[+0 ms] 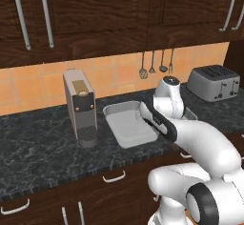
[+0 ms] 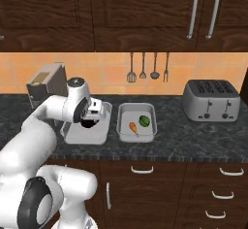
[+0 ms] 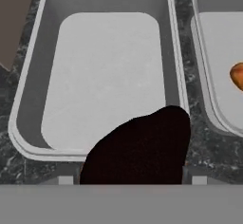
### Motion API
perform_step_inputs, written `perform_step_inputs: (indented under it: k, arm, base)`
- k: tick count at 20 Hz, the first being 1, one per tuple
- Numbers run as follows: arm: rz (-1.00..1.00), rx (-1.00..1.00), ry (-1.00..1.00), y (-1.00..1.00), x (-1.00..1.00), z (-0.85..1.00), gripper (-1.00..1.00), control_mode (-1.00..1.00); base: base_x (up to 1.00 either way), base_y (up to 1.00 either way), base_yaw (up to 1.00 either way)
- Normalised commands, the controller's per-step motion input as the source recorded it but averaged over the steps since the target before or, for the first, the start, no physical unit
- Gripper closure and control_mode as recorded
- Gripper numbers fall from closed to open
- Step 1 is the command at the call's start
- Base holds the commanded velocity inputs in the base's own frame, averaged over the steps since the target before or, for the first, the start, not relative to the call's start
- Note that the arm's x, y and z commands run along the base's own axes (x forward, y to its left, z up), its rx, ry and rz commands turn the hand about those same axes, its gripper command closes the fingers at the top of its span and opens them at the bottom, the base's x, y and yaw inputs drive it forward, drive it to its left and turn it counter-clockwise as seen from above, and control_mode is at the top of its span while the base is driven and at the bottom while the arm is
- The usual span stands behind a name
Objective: Place one avocado and one chicken drumstick in each tupperware on the nearby counter, to pack two identical lunches.
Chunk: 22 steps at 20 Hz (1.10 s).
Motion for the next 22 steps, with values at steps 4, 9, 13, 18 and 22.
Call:
perform_step_inputs:
  k: [4,9,13,18,22]
  arm:
    - [0.0,0.0,0.26,0.01,0.95,-0.15,1.0,-1.0]
    - [0.0,0.0,0.12,0.0,0.32,-0.62,1.0,-1.0]
    - [0.0,0.0,0.01,0.18,0.62,-0.6,1.0,-1.0]
    - [0.01,0.0,0.0,0.26,0.58,-0.65,1.0,-1.0]
    - [0.0,0.0,0.0,0.1,0.4,-0.26,1.0,-1.0]
  base:
    - [0.0,0.0,0.0]
    - [0.0,0.0,0.0]
    - [0.0,0.0,0.0]
    - [0.0,0.0,0.0]
    - [0.0,0.0,0.0]
